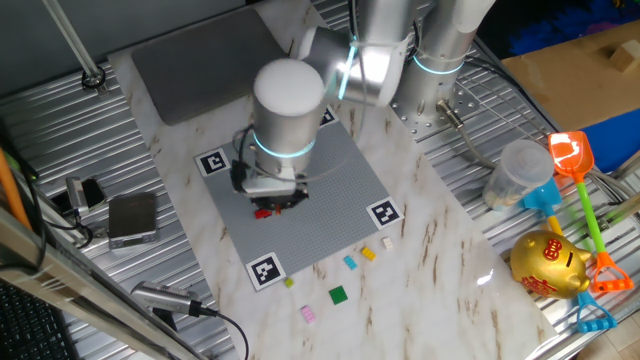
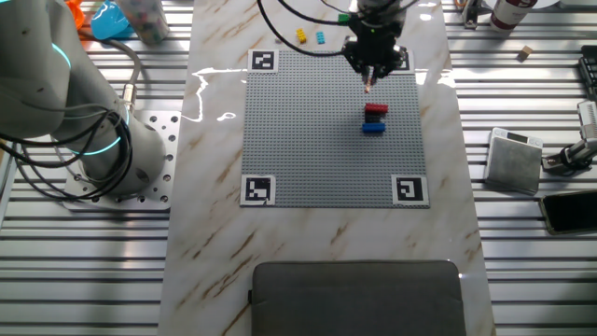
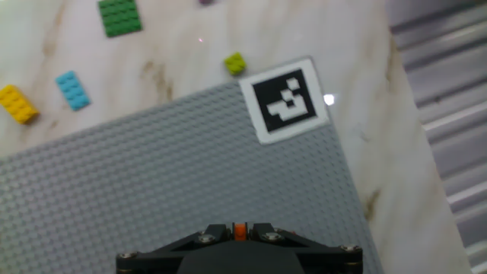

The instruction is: Build with small Lego blocks

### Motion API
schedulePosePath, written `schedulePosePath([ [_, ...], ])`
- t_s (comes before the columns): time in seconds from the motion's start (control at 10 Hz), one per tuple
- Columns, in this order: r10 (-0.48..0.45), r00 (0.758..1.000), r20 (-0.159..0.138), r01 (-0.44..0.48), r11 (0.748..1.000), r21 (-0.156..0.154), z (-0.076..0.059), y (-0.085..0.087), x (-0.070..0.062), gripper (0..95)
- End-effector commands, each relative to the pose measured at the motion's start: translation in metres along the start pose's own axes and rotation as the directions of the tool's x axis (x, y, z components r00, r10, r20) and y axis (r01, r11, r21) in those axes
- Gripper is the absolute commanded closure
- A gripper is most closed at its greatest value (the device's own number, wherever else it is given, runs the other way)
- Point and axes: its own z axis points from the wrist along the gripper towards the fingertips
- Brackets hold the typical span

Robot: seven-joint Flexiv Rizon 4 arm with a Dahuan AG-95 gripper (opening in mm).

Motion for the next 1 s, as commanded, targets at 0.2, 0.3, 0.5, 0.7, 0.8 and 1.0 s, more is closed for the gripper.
schedulePosePath([
  [0.2,0.131,0.991,0.015,-0.131,0.991,0.008,0.003,-0.010,0.015,95.0],
  [0.3,0.188,0.982,0.028,-0.188,0.982,0.009,0.006,-0.012,0.016,95.0],
  [0.5,0.297,0.954,0.041,-0.298,0.954,0.015,0.011,-0.020,0.019,95.0],
  [0.7,0.394,0.916,0.076,-0.396,0.918,0.017,0.020,-0.034,0.025,95.0],
  [0.8,0.423,0.902,0.082,-0.425,0.905,0.013,0.021,-0.037,0.027,95.0],
  [1.0,0.515,0.852,0.094,-0.517,0.856,-0.004,0.024,-0.040,0.028,95.0],
])
